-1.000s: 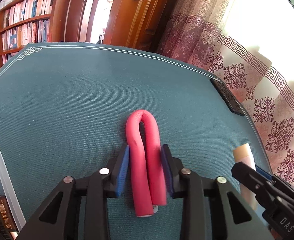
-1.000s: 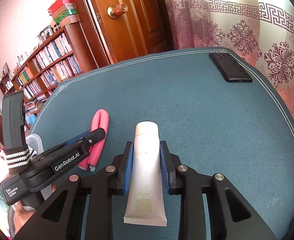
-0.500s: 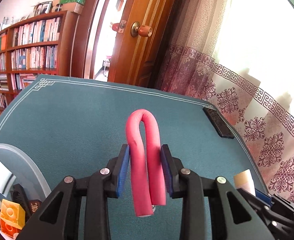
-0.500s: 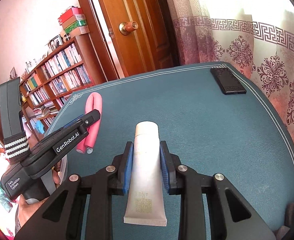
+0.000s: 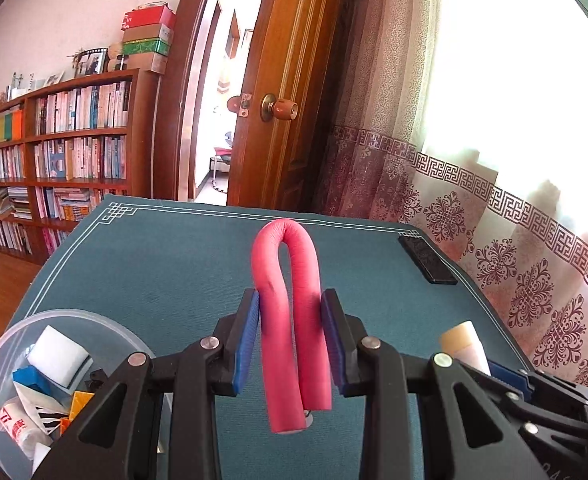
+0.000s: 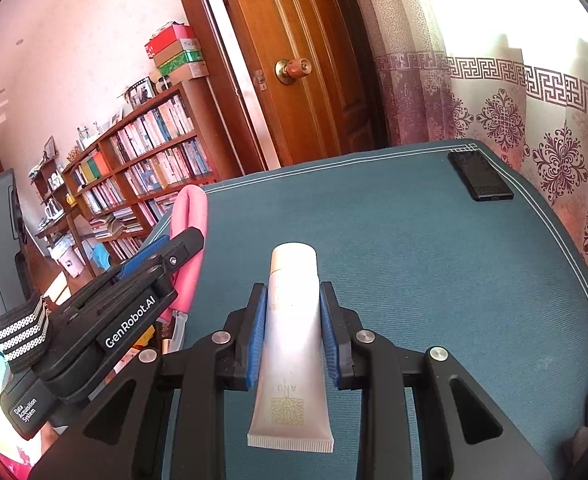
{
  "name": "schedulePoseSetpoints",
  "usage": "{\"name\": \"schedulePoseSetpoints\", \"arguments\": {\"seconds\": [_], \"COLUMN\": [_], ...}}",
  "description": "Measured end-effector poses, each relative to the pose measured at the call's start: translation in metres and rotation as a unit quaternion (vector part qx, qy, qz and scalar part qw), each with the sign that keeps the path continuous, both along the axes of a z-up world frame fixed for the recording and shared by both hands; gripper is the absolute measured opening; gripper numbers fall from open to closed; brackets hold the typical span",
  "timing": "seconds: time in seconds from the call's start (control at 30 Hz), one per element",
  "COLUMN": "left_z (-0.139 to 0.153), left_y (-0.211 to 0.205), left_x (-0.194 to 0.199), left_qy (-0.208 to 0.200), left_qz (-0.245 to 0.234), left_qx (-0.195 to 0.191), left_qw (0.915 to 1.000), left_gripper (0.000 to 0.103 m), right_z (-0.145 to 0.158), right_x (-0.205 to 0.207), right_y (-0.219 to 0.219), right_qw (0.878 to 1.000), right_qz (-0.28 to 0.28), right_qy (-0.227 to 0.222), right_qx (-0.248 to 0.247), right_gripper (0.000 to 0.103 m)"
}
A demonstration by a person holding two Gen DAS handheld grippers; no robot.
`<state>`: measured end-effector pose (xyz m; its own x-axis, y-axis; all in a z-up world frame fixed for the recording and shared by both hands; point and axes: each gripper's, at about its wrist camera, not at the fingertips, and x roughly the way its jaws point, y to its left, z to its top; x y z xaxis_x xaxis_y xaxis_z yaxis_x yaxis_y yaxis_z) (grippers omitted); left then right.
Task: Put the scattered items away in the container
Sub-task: 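Lift both held tubes and carry them over the bowl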
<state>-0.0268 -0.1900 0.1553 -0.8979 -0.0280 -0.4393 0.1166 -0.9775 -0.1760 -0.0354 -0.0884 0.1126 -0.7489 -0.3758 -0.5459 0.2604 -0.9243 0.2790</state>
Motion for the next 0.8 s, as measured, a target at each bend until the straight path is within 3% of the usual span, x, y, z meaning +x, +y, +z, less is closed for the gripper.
{"name": "schedulePoseSetpoints", "arguments": {"seconds": [0.47, 0.63, 0.8], "left_z": [-0.003, 0.004, 0.018], "left_y": [-0.054, -0.085, -0.111], "left_x": [0.056, 0.062, 0.074], "left_qy": [-0.002, -0.003, 0.000], "left_qz": [0.052, 0.071, 0.074], "left_qx": [-0.045, -0.018, -0.038], "left_qw": [0.9976, 0.9973, 0.9965], "left_gripper": [0.036, 0.036, 0.036], "right_z": [-0.009, -0.008, -0.002], "right_x": [0.014, 0.020, 0.023], "right_y": [-0.053, -0.073, -0.085], "right_qw": [0.999, 0.997, 0.997], "right_qz": [0.049, 0.066, 0.073], "right_qy": [-0.003, 0.000, 0.006], "right_qx": [-0.022, -0.026, -0.039], "right_gripper": [0.028, 0.028, 0.028]}}
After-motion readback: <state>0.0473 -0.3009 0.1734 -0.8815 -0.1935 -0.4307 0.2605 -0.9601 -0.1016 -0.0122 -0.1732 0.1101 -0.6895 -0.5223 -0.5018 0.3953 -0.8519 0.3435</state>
